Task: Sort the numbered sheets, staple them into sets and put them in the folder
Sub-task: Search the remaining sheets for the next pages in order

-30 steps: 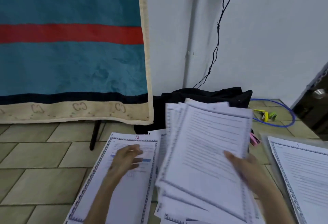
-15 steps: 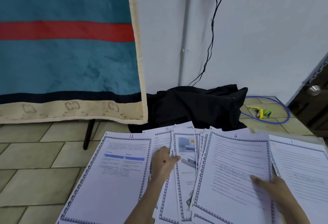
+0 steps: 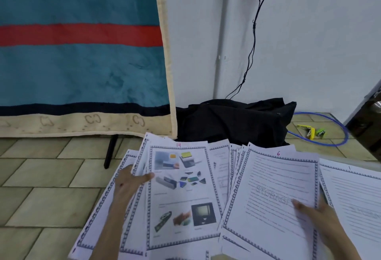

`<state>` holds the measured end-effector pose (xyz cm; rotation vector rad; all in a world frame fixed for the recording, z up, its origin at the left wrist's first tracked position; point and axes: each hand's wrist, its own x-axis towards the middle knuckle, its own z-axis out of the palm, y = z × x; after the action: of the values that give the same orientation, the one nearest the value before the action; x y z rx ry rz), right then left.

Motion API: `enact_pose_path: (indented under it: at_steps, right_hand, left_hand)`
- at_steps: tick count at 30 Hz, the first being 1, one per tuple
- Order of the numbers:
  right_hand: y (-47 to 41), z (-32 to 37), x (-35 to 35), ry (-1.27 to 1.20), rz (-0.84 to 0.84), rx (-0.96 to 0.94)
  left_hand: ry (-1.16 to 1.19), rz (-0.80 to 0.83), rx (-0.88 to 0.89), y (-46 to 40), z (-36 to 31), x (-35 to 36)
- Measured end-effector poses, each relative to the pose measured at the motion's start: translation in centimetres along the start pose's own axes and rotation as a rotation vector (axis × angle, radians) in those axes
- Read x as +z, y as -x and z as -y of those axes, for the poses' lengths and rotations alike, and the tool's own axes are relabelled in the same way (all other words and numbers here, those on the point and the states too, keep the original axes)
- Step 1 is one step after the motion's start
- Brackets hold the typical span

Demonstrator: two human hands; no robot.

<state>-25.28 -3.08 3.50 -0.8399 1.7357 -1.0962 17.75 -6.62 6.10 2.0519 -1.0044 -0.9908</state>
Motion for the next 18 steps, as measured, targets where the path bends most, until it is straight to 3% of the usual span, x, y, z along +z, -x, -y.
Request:
enact_pose_path:
  at_steps: [2, 5, 7, 11, 15, 18]
  right_hand:
    - [-0.5, -0.6, 0.0, 0.019, -0.017, 0.006]
    - [0.3, -0.1, 0.4, 0.005, -0.013, -0.014]
    - [0.3, -0.2, 0.3, -0.003, 0.006, -0.015]
    - [-0.1, -0.8, -0.2, -0.091, 0.054, -0.010]
    - [0.0, -1.0, -0.9, -0.129, 0.040, 0.030]
    - [-2.9, -4.5, -2.7, -0.117, 0.045, 0.098]
  left_hand:
    - [-0.062, -0.133, 0.006, -0.1, 1.6, -0.2]
    - [-0.401, -0.348, 0.095, 0.6, 3.1, 0.9]
    - [-0.444, -0.298, 0.111, 1.6, 3.1, 2.2]
    - [-0.473, -0.157, -0.073, 3.1, 2.1, 4.4]
    - [-0.198, -0.088, -0.106, 2.5, 1.9, 4.7]
    - [-0.068, -0.022, 0.011, 2.4, 1.6, 5.0]
